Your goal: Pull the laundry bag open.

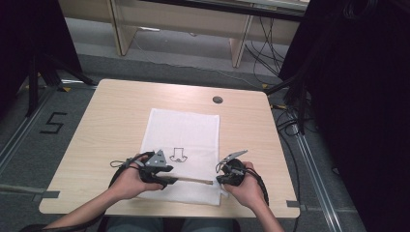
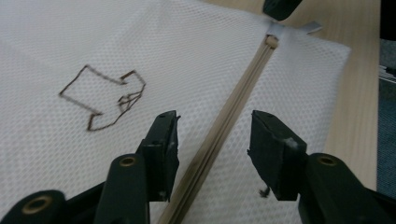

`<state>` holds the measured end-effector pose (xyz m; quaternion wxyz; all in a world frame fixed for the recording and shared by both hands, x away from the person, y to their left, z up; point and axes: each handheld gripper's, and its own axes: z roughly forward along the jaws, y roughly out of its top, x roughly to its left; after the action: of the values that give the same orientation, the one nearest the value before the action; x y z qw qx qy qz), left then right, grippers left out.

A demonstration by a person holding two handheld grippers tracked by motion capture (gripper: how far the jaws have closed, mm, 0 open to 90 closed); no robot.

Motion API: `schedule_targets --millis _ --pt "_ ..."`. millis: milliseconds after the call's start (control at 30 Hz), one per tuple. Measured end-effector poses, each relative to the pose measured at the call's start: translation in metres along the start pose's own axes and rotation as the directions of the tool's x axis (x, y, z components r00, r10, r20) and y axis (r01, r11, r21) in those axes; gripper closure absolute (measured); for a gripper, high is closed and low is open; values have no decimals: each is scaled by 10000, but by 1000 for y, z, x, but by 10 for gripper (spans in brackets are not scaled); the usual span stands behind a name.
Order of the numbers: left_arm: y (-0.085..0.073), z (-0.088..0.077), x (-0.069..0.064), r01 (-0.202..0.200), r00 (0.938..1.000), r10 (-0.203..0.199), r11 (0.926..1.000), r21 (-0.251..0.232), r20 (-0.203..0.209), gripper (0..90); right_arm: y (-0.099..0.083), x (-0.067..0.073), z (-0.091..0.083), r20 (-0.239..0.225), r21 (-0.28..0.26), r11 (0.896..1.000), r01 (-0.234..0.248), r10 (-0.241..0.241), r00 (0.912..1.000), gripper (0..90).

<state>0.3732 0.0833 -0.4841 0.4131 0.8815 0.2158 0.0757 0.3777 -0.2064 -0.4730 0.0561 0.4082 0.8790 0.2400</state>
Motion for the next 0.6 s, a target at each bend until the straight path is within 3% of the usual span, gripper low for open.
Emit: schedule_targets --millis 100,167,200,233,267,333,367,500,600 --pt "10 9 -4 -109 9997 109 9999 -4 211 493 -1 -3 7 -193 75 9994 -337 339 9992 900" --pt "17 14 -5 101 9984 -97 9999 -69 559 493 -1 -5 8 -283 97 9984 -563 565 9980 900" --pt "21 17 -5 92 9977 -90 10000 -31 677 498 -1 -3 8 -263 295 9955 -905 912 9955 900" --pt "24 21 -6 259 9958 -248 9996 -112 882 503 -2 -5 10 -335 157 9979 -629 634 9974 900" --pt "26 24 -7 210 9956 -200 9997 -102 917 510 -2 -4 11 -390 239 9964 -810 819 9959 900" --pt "31 30 -8 -56 9952 57 10000 -18 978 537 -3 -2 10 -261 285 9955 -905 912 9955 900" --pt "32 34 -9 -193 9951 185 9998 68 974 548 -3 -4 12 -287 97 9981 -610 613 9977 900" --pt "40 44 -13 -777 9916 732 9962 384 1069 593 -4 -3 12 -288 37 9976 -693 693 9972 900" --pt "46 50 -17 -929 9907 873 9944 505 1044 635 -4 0 11 -99 174 9964 -830 832 9965 900"
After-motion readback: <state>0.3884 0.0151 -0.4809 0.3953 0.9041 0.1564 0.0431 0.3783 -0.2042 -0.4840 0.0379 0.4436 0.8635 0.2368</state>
